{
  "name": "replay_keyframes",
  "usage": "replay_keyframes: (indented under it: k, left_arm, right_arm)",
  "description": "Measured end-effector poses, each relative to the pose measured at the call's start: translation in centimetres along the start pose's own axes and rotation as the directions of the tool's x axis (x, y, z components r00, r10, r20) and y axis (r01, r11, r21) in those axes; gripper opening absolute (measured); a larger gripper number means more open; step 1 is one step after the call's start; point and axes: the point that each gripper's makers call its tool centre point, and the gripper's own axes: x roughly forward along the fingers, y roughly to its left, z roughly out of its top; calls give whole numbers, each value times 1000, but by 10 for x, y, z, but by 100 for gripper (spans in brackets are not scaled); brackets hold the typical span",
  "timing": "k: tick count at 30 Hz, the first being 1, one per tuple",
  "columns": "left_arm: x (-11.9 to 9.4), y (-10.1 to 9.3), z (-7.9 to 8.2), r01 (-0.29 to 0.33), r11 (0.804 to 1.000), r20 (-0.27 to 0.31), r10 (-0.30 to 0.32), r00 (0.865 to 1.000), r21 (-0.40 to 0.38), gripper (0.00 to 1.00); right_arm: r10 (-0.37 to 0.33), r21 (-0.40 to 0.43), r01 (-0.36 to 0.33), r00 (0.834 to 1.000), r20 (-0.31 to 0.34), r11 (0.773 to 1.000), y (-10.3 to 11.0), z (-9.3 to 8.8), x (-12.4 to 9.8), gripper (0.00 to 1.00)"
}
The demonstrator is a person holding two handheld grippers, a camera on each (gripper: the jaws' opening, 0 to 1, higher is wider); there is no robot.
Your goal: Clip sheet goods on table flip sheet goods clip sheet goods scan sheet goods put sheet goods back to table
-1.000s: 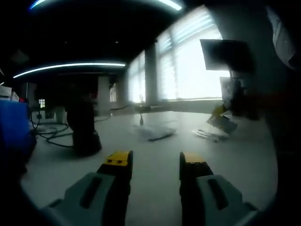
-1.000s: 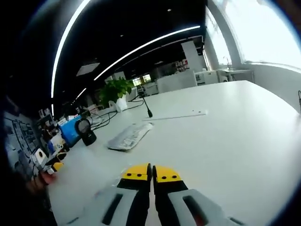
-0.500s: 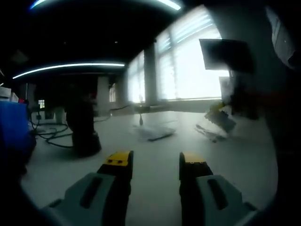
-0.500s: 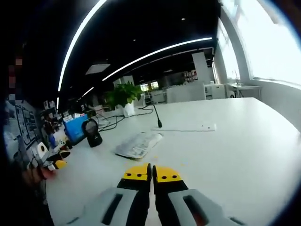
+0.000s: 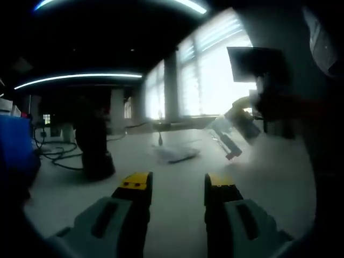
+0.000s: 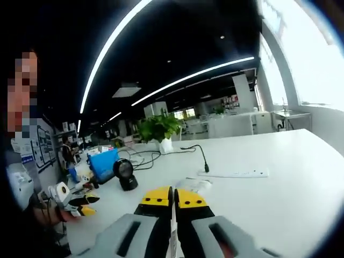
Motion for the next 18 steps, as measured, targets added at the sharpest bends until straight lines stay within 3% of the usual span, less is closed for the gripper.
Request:
replay_keyframes:
  k: [7,18]
  left_arm:
    - [-1,1,1,-4,1000,7,4,1000,-4,31]
    - [-1,1,2,2,1000,12,-2,1000,-5,31]
  right_arm:
    - [56,108,-62,997,58,992,10,23,7,0]
    - [46,55,-51,995,86,997,15,46,19,0]
